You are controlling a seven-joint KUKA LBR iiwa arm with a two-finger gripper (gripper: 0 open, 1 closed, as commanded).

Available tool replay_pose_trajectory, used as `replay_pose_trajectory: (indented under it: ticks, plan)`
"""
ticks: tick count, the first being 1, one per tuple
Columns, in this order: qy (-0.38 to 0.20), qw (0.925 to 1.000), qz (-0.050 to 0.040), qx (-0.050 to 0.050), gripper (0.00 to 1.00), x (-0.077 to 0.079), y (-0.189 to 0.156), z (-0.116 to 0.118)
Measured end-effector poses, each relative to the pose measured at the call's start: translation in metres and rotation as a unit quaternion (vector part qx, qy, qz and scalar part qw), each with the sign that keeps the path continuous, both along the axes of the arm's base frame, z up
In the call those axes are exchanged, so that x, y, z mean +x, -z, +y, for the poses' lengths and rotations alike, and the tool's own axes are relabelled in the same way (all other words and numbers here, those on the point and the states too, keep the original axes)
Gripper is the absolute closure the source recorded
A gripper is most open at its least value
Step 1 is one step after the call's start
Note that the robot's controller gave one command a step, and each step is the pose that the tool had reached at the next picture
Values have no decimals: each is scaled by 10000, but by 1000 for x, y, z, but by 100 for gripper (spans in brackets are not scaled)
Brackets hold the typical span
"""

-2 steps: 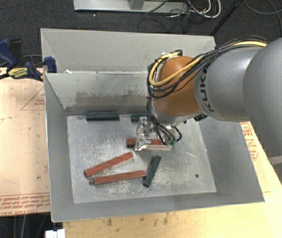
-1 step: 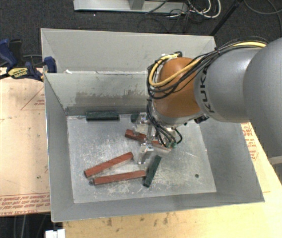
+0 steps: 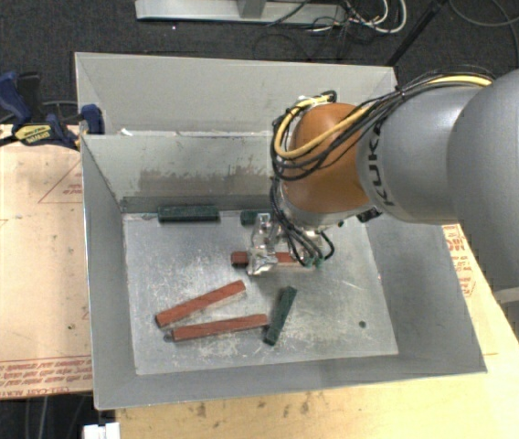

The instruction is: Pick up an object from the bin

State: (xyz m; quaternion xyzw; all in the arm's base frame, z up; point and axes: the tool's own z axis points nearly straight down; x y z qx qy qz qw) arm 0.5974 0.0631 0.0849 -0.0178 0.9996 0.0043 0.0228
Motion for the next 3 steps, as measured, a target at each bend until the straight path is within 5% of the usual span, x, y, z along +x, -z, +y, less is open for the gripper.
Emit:
replay_pose_trajectory:
  ticks: [1,2,3]
  plan:
    - [-18,9999,167,-17,0,-7,2,0]
    - [-14,9999,124,-15,0,-5,2,0]
    - [-1396,9901,111,-80,100,-47,6,51]
